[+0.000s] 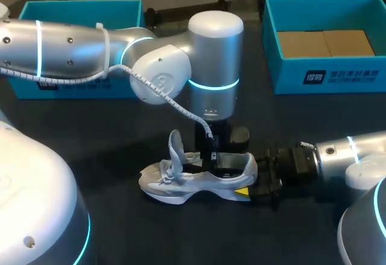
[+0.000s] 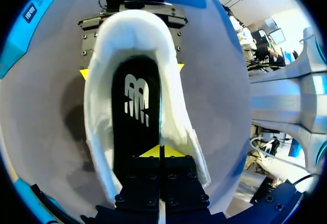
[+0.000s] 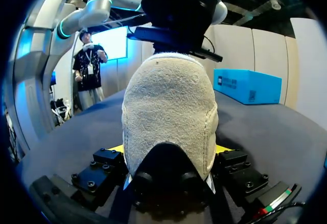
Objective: Take the shoe out of the shoebox, open the shoe tongue, remove and reinsert the insole, then place the shoe into the shoebox
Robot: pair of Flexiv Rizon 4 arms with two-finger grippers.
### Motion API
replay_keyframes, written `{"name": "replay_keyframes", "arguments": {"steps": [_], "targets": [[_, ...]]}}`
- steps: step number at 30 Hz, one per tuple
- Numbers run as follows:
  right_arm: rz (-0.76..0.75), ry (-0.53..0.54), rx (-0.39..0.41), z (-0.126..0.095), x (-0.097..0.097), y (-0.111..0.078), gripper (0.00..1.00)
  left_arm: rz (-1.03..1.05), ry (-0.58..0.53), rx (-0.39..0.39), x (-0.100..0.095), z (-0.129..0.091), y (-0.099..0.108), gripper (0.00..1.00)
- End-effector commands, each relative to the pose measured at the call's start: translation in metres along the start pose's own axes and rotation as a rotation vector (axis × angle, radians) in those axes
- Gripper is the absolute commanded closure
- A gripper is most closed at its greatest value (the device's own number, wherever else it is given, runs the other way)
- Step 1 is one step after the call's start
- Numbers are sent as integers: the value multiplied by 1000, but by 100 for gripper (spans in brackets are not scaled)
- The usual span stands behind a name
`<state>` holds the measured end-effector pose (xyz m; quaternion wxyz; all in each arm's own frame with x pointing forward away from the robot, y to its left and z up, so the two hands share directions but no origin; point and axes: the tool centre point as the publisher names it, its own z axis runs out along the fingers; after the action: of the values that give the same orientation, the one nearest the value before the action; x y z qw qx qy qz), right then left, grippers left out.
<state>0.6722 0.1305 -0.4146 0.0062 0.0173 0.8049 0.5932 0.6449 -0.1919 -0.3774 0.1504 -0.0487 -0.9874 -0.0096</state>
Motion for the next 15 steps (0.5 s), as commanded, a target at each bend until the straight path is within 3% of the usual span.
{"name": "replay_keyframes", "arguments": {"steps": [1, 4, 15], "targets": [[1, -2, 3, -1, 1, 0, 100, 11, -3, 5, 1, 7, 1, 100], [1, -2, 3, -1, 1, 0, 100, 21, -20, -1, 6, 13, 1, 88], [1, -2, 3, -1, 1, 0, 100, 17, -78, 10, -8, 26, 1, 79]]}}
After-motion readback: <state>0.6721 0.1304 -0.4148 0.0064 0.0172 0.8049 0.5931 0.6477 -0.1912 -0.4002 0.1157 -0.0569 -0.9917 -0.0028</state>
